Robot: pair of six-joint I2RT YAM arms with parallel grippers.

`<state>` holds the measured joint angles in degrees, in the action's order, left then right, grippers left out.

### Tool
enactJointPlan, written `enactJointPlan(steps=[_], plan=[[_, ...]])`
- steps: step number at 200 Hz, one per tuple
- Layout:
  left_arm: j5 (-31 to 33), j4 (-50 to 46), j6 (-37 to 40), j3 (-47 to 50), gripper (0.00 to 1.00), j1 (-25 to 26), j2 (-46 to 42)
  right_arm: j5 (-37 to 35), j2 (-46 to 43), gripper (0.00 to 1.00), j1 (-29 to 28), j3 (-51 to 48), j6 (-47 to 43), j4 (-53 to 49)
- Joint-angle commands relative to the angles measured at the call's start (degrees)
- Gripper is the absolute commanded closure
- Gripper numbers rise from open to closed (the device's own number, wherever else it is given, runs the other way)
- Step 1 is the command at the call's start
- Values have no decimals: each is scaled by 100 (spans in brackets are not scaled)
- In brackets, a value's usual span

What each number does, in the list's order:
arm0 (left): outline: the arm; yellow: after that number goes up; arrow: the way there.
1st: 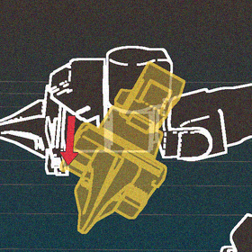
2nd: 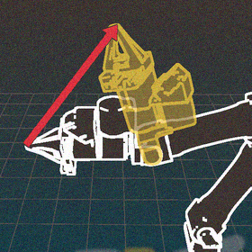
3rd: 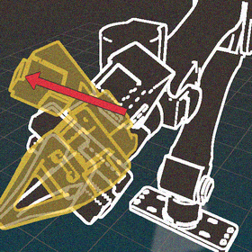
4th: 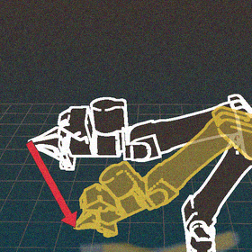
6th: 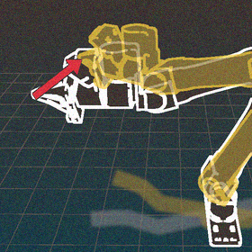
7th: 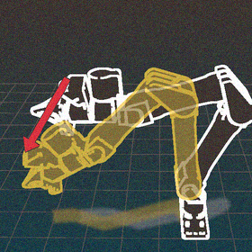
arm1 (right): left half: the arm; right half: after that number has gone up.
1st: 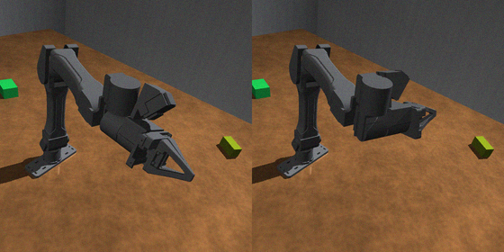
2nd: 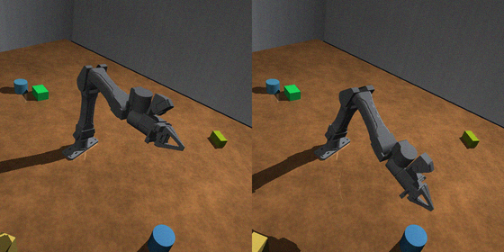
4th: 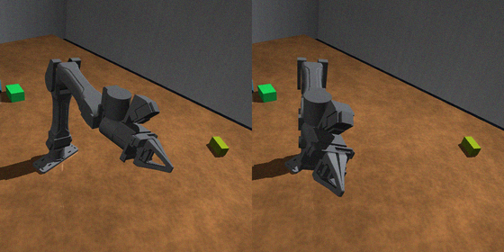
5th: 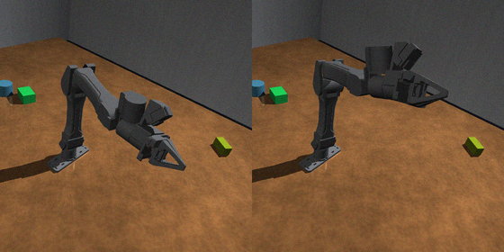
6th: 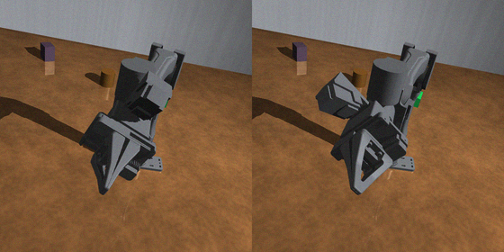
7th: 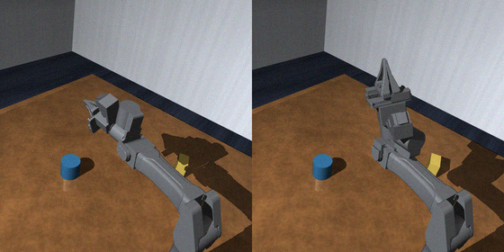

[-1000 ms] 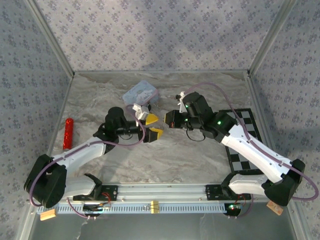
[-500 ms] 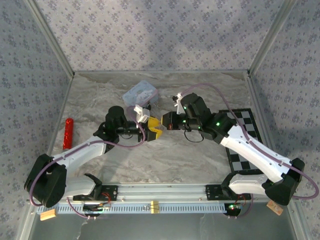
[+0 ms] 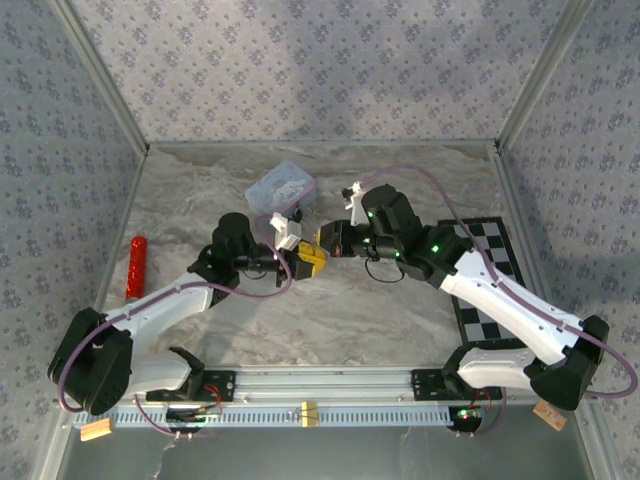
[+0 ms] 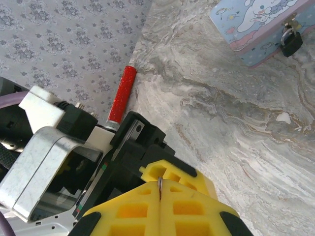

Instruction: Unlock the padlock with the key

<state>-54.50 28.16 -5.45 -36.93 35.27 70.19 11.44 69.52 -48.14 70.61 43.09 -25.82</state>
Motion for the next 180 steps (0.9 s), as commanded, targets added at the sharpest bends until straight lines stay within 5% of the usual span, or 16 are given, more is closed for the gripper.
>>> enactJointPlan(steps=[1, 65, 118, 156, 180], plan=[[-169, -12, 141, -209, 85, 37, -164, -97, -16, 100, 18, -123, 102, 40], [74, -345, 192, -367, 100, 33, -221, -245, -147, 100, 68, -271, 156, 25], [264, -708, 246, -487, 100, -26, -157, -296, -249, 100, 70, -455, 34, -65], [299, -1818, 590, -899, 100, -72, 19, -355, -659, 67, 274, -771, -613, -267], [369, -2585, 865, -1192, 100, -72, 169, 79, -1112, 57, 646, -1414, -1187, 324]])
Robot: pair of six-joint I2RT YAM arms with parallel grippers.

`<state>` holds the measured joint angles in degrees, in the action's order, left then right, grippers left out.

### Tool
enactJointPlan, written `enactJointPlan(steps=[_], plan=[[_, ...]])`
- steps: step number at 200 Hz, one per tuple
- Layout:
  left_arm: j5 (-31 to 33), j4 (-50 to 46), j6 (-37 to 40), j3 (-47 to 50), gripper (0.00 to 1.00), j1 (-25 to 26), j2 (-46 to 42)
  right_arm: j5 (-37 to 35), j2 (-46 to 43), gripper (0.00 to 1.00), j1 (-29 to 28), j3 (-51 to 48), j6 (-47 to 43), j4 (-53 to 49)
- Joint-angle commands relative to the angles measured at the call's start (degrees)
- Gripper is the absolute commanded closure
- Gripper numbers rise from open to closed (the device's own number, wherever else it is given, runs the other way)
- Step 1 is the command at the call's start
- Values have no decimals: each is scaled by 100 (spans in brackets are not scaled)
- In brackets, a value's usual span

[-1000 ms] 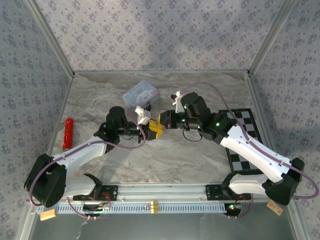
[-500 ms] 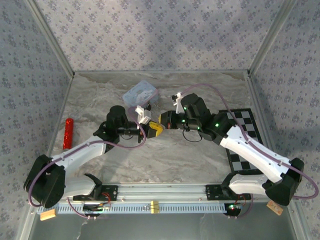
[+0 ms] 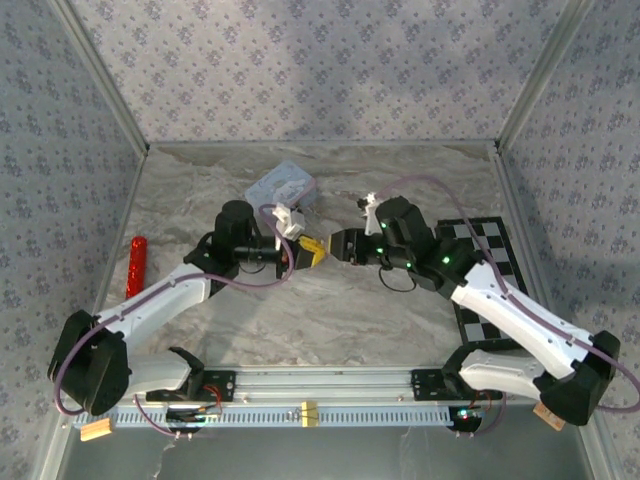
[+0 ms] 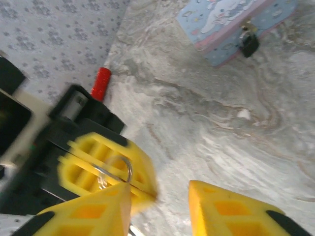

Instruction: Unlock the padlock with the key

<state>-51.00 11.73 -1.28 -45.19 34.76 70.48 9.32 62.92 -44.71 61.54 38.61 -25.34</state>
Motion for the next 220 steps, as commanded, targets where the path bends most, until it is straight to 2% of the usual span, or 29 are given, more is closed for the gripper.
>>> enactJointPlan(steps=[1, 19, 38, 48, 76, 152, 178, 220], plan=[[20, -983, 464, -376, 100, -22, 150, 304, -480, 56, 317, -540, -775, 293], [11, -1738, 848, -676, 100, 9, 294, 661, -984, 53, 478, -1197, -1829, 1074], [52, -2468, 1191, -1025, 100, 80, 499, 698, -1554, 48, 485, -1819, -2826, 1699], [116, -2869, 1367, -1227, 100, 137, 623, 713, -1733, 43, 498, -1972, -3153, 1770], [226, -3759, 1915, -1681, 100, 264, 925, 1161, -1860, 40, 544, -2293, -3765, 1886], [815, -4678, 2858, -2169, 100, 347, 1248, 1817, -2470, 36, 958, -3784, -3997, 3800], [1101, -4759, 3021, -2177, 100, 407, 1365, 1839, -2470, 35, 1015, -3885, -4032, 3970], [1119, -4797, 3372, -2129, 100, 417, 1369, 2065, -2323, 35, 1247, -3942, -3897, 4206]])
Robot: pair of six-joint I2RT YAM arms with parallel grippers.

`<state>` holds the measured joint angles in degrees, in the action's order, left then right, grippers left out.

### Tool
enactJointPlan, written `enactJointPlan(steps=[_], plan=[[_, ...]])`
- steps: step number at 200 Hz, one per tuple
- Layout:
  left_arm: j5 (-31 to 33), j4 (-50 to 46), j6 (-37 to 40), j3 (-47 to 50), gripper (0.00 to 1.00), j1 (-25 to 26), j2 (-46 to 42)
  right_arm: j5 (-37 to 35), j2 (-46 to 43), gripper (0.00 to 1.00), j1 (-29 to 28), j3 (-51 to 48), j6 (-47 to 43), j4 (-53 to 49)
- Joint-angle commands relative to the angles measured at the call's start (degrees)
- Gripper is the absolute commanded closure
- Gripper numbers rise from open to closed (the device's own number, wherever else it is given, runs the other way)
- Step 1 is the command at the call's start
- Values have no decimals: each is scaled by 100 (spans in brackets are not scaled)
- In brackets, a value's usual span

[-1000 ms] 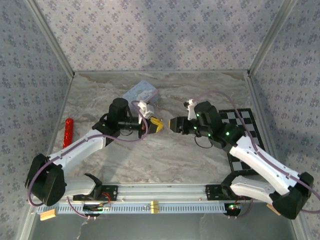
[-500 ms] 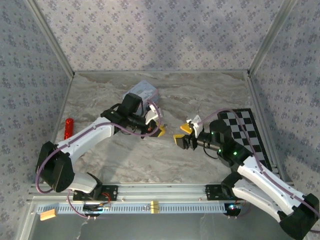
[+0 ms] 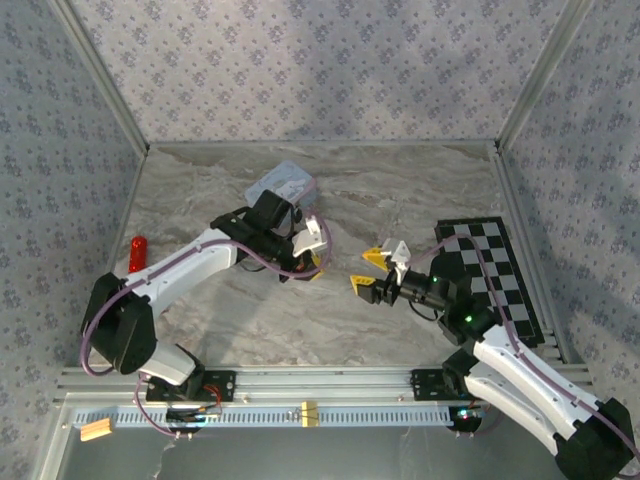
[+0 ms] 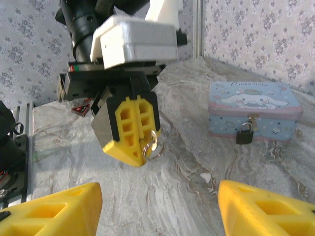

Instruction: Unlock the padlock with the key

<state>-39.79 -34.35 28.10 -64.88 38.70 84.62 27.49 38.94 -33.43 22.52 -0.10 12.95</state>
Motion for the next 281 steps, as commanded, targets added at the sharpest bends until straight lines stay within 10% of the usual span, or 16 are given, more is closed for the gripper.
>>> enactJointPlan(steps=[1, 281], plan=[[2, -192, 439, -154, 100, 24, -43, 257, 81, 35, 118, -35, -21, 376], [-715, -144, 1142, 381, 100, 22, -549, 1259, 870, 36, -143, 340, -741, 2]])
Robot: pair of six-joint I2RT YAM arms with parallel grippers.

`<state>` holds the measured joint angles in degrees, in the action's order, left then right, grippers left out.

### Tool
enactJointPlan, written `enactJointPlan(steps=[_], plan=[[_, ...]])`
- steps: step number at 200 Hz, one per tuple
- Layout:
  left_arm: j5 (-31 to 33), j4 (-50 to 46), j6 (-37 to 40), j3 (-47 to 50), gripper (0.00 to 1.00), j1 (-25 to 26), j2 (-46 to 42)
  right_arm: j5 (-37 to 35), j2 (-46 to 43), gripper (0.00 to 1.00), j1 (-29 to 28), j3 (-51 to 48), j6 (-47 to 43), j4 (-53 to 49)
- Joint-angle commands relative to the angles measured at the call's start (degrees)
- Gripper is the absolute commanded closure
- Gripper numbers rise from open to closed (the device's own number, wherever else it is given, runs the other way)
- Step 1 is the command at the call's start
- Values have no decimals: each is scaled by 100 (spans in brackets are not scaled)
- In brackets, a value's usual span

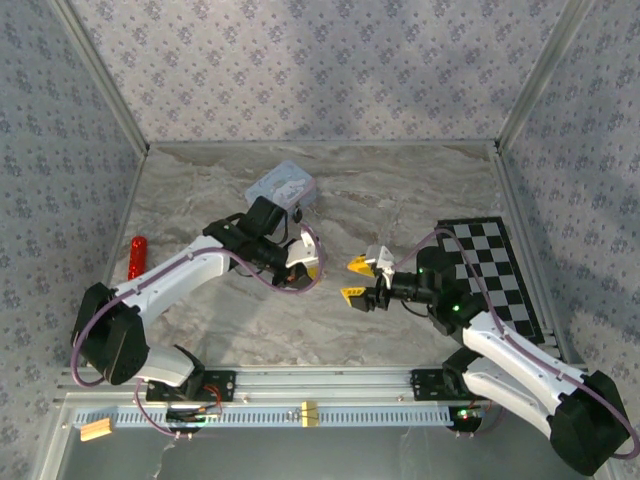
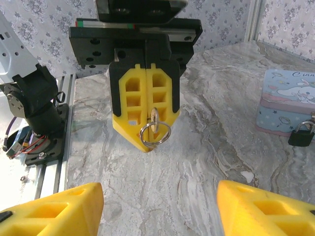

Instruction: Unlock the padlock with the key

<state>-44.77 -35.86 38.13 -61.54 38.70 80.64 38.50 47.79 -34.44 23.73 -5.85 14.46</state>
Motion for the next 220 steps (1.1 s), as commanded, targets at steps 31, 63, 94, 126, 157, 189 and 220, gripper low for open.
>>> enactJointPlan(steps=[31, 63, 94, 126, 157, 189, 220], plan=[[-217, -5, 167, 93, 100, 24, -165, 210, -41, 37, -59, 277, -203, -247], [-260, -63, 221, 90, 100, 28, -171, 227, -9, 37, -90, 319, -266, -356], [-286, -70, 239, 110, 100, 40, -180, 270, 3, 37, -98, 351, -271, -366], [-335, -86, 258, 116, 100, 45, -194, 331, 85, 37, -116, 453, -317, -469], [-365, -82, 279, 143, 100, 58, -222, 343, 124, 38, -119, 526, -355, -563], [-383, -108, 308, 159, 100, 53, -213, 368, 191, 39, -124, 581, -400, -663], [-407, -151, 337, 151, 100, 60, -209, 474, 288, 39, -125, 709, -451, -801]])
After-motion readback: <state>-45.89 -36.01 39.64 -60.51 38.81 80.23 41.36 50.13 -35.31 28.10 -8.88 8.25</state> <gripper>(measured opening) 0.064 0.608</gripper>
